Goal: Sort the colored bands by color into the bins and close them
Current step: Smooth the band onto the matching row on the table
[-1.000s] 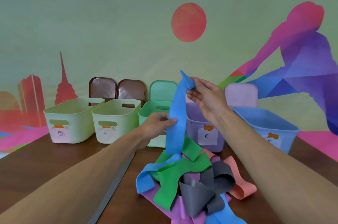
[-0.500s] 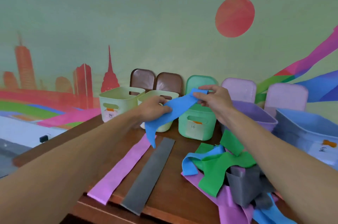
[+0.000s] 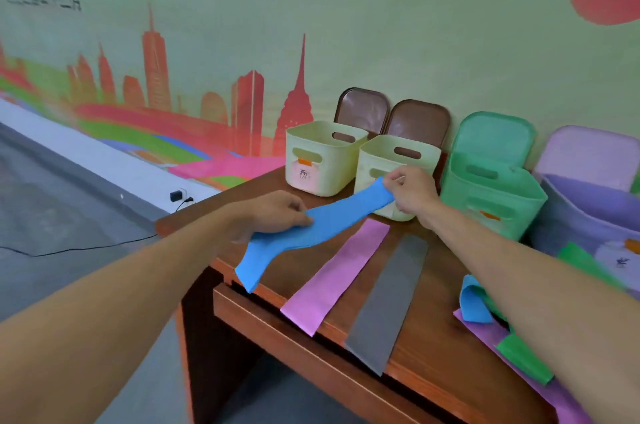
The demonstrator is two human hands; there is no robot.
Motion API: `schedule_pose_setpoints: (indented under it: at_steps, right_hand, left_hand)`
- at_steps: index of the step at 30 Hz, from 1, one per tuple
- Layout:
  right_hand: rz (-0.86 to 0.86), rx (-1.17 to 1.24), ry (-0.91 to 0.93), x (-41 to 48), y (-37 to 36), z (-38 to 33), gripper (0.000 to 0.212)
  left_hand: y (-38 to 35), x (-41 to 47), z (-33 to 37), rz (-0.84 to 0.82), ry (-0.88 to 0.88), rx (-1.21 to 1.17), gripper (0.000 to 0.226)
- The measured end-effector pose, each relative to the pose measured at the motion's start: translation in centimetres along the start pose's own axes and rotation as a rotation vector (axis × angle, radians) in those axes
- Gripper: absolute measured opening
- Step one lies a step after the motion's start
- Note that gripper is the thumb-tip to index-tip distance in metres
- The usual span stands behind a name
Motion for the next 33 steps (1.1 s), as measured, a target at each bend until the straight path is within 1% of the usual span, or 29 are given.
schedule_pose_setpoints:
  at_steps: [3, 5, 6, 8, 9, 11, 12, 14, 16, 19, 22, 24, 28, 33]
  right_hand:
    - [-0.120, 0.285, -0.137, 1.0, -3.4, 0.0, 0.013]
    - [-0.181, 0.449, -0.189, 1.9, -5.4, 0.0, 0.006]
    - [-0.218, 0.514, -0.203, 2.1, -6.2, -0.1, 0.007]
    - [-0.301, 0.603, -0.228, 2.7, -8.0, 0.2, 0.028]
    - [-0.331, 0.610, -0.228, 2.9, -8.7, 0.4, 0.033]
    - [-0.359, 0.556, -0.217, 3.2, -10.0, 0.8, 0.030]
    - [-0.339, 0.503, -0.215, 3.2, -10.4, 1.2, 0.023]
    - [-0.246, 0.366, -0.199, 3.8, -10.8, 2.2, 0.009]
    - [-0.164, 0.207, -0.154, 4.4, -11.1, 2.9, 0.010]
    - [-0.088, -0.037, -0.062, 5.1, -11.4, 3.6, 0.013]
    - [-0.020, -0.171, -0.007, 5.4, -11.5, 3.9, 0.009]
    - [0.010, -0.272, 0.041, 5.5, -11.4, 3.7, 0.006]
    - [0.067, -0.419, 0.147, 5.0, -11.7, 3.1, 0.007]
    - [0.059, -0.495, 0.226, 4.2, -11.2, 2.8, 0.011]
  left_hand:
    - [0.1, 0.3, -2.7, -0.004, 0.067, -0.103, 0.020]
    - [0.1, 0.9, -4.3, 0.010, 0.117, -0.193, 0.017]
    - [0.0, 1.1, -5.0, 0.027, 0.141, -0.235, 0.015]
    - [0.0, 1.6, -6.1, 0.053, 0.183, -0.300, 0.012]
    - [-0.1, 1.7, -6.4, 0.055, 0.203, -0.320, 0.013]
    - [-0.3, 1.9, -7.0, 0.035, 0.242, -0.335, 0.017]
    - [-0.6, 2.0, -7.1, 0.012, 0.259, -0.338, 0.018]
    - [-1.1, 2.0, -7.2, -0.057, 0.281, -0.348, 0.014]
    - [-1.5, 2.1, -7.0, -0.112, 0.275, -0.382, 0.008]
    - [-1.7, 2.3, -6.4, -0.144, 0.252, -0.394, 0.015]
    - [-2.2, 2.4, -6.3, -0.199, 0.255, -0.365, 0.021]
    - [-2.4, 2.5, -6.4, -0.197, 0.252, -0.328, 0.028]
    - [-2.4, 2.8, -6.6, -0.143, 0.216, -0.199, 0.036]
    - [-2.1, 3.0, -5.7, -0.124, 0.134, 0.241, 0.045]
Point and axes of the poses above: each hand's wrist, its own x-axis towards the middle knuckle, its own y-axis out of the back of the hand, z = x × y, the point moved 6 cm from there along x, towards the middle knuckle, and after that the axes turned 6 degrees about -y, right-handed, at the moved point
